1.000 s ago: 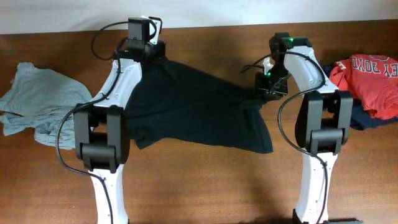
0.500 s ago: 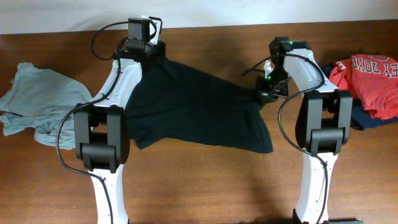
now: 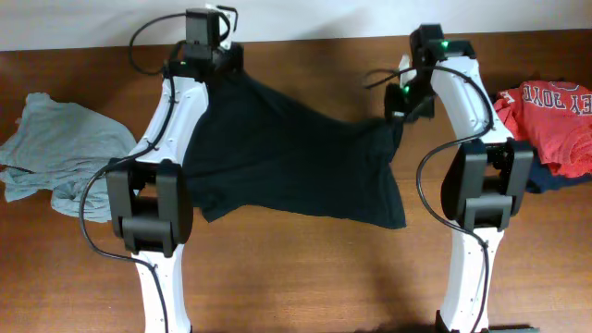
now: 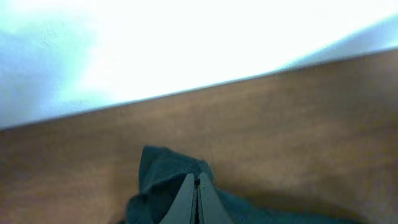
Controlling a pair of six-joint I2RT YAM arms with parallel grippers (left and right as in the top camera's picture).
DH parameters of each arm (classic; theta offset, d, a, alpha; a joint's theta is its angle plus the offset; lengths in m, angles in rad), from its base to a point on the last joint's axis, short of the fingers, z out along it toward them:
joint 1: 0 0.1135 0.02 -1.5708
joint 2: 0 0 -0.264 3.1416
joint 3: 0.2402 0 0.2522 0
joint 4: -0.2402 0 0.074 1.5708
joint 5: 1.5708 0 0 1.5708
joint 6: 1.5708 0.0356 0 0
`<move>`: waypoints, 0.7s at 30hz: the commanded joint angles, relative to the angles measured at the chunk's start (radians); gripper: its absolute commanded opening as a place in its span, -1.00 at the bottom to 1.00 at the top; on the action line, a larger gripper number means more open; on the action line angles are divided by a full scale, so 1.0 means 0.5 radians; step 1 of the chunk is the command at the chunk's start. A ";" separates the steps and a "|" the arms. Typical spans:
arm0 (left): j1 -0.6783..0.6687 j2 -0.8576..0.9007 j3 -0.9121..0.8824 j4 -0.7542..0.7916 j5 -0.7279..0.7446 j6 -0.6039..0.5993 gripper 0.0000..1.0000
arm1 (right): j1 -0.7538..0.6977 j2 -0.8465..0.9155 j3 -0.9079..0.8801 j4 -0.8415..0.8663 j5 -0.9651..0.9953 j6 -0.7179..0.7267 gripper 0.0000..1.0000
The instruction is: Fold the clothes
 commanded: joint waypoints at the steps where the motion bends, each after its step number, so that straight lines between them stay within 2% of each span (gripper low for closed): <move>1: -0.006 -0.047 0.089 0.043 -0.099 0.011 -0.99 | -0.013 -0.108 0.133 0.089 0.038 -0.028 -0.92; 11: -0.006 -0.036 0.089 0.280 -0.233 0.010 -1.00 | -0.013 -0.053 0.139 0.636 0.298 -0.023 -0.88; 12: -0.005 -0.031 0.089 0.311 -0.262 0.009 -0.45 | -0.013 -0.025 0.139 0.708 0.305 -0.021 0.07; 13: -0.005 -0.031 0.089 0.315 -0.286 0.002 0.04 | -0.014 -0.021 0.139 0.728 0.305 -0.021 0.86; 14: -0.005 -0.031 0.089 0.311 -0.308 -0.008 0.45 | -0.015 -0.014 0.139 0.728 0.315 -0.021 0.98; 16: -0.005 -0.031 0.089 0.277 -0.354 -0.014 0.98 | -0.017 -0.014 0.140 0.716 0.344 -0.021 0.98; 21: -0.002 -0.043 0.095 0.056 -0.370 -0.098 0.98 | -0.038 -0.084 0.142 0.587 0.330 -0.019 0.98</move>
